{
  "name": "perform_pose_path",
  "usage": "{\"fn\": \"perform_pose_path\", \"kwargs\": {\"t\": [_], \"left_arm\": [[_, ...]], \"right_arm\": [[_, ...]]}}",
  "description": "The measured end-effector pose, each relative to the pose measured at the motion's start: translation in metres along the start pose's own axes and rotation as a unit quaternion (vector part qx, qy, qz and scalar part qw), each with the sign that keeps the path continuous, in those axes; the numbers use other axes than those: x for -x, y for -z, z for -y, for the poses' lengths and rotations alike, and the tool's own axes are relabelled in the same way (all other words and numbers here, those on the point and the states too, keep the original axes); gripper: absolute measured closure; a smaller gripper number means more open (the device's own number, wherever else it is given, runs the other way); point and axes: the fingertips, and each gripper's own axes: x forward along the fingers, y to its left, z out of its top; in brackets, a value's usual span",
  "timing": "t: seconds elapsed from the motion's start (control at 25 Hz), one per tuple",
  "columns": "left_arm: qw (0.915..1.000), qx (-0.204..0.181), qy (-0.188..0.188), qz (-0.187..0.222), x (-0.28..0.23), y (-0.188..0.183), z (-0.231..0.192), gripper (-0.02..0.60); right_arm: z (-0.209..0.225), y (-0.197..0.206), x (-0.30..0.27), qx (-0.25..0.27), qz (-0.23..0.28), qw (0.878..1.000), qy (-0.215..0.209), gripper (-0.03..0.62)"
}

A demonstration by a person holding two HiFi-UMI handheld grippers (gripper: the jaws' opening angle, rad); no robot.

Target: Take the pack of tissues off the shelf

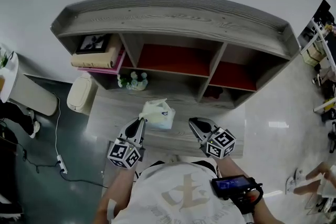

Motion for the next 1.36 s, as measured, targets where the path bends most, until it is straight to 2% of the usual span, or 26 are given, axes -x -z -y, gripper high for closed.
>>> {"fn": "perform_pose_path", "kwargs": {"t": [0.2,0.56,1.36], "left_arm": [[0.9997,0.010,-0.016,-0.018,0.014,0.021,-0.013,0.555],[0.9991,0.015,-0.019,-0.036,0.019,0.037,-0.018,0.555],[0.9989,0.006,0.013,-0.044,-0.001,0.033,-0.005,0.555]], "right_arm": [[-0.003,0.003,-0.002,0.005,-0.006,1.000,-0.003,0.589],[-0.006,0.006,-0.002,0.009,-0.008,1.000,-0.006,0.591],[0.001,0.005,0.001,0.004,-0.001,1.000,0.010,0.591]]}}
